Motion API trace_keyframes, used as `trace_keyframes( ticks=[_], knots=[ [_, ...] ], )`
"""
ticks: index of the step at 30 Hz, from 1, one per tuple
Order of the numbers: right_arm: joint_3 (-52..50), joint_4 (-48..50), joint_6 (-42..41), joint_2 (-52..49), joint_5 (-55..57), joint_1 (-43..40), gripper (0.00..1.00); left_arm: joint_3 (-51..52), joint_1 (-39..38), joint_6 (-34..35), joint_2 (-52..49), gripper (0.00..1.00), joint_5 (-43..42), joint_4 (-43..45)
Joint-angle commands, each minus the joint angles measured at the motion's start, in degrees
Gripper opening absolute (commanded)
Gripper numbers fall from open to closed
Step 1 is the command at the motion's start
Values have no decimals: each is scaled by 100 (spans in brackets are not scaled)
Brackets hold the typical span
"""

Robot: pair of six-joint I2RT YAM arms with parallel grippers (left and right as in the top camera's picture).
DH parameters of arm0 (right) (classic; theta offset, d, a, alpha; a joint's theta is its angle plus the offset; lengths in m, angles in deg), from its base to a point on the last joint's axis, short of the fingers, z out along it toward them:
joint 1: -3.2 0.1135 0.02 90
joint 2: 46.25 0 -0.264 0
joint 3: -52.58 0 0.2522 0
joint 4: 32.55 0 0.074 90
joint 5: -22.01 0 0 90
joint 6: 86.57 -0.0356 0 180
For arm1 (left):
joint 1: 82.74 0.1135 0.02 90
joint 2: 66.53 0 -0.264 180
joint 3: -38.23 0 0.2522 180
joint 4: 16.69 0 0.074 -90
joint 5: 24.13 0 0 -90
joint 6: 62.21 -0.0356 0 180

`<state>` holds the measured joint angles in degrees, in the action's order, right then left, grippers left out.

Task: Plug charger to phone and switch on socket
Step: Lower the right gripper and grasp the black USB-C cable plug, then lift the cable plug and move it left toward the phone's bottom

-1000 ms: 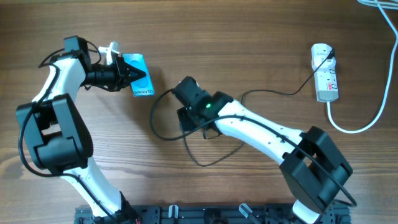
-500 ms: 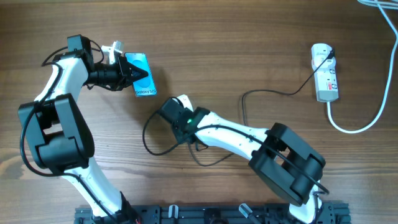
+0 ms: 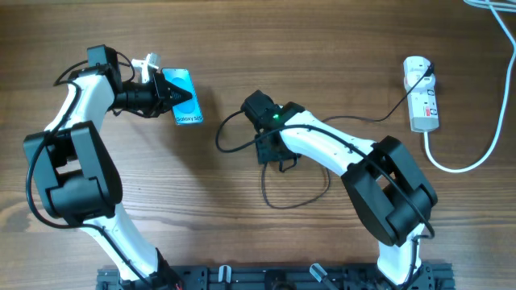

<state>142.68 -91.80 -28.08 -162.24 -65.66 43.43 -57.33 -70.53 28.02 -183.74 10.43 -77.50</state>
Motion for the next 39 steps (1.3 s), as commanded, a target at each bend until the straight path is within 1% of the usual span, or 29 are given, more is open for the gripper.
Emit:
trace_keyframes(
  ticks=[1, 2, 3, 5, 8, 11, 16, 19, 20, 22, 25, 28, 31, 32, 34, 36, 39],
  knots=[
    [-20, -120, -789, -179, -435, 46, 52, 15, -11, -131, 4, 4, -216, 20],
    [-39, -120, -892, -181, -431, 46, 47, 15, -11, -131, 4, 4, -216, 17],
    [-72, -87, -962, -181, -433, 46, 39, 15, -11, -131, 4, 4, -216, 17],
    [-107, 13, -962, -195, -409, 46, 29, 15, -11, -131, 4, 4, -216, 17],
    [-107, 138, -960, -227, -348, 46, 25, 15, -11, -131, 4, 4, -216, 17],
    [-109, 153, -962, -297, -352, 46, 18, 15, -11, -131, 4, 4, -216, 17],
    [-109, 149, -1067, -382, -391, 46, 15, 15, -11, -131, 4, 4, -216, 17],
    [-109, 129, -1073, -382, -396, 46, 9, 15, -11, -131, 4, 4, -216, 17],
    [-109, 131, -1078, -382, -396, 46, 4, 15, -11, -131, 4, 4, -216, 17],
    [-109, 136, -1036, -382, -533, 46, 4, 15, -11, -131, 4, 4, -219, 17],
    [-109, 155, -649, -382, -883, 46, 4, 15, -11, -131, 4, 4, -219, 17],
    [-109, 267, 205, -382, -1344, 46, 4, 15, -11, -133, 4, 4, -219, 20],
    [-107, 356, 313, -382, -1685, 0, 4, 15, -11, -133, 4, 4, -219, 20],
    [-107, 402, 479, -380, -1836, -20, 4, 15, -11, -133, 4, 4, -221, 20],
    [-107, 555, 1049, -380, -2339, -57, 4, 15, -11, -136, 4, 4, -221, 20],
    [-105, 776, 1609, -369, -3333, -144, 4, 15, -9, -146, 4, 4, -223, 20],
    [-105, 1045, 2229, -365, -4861, -323, 4, 15, -9, -549, 4, 4, -715, -26]
  ],
)
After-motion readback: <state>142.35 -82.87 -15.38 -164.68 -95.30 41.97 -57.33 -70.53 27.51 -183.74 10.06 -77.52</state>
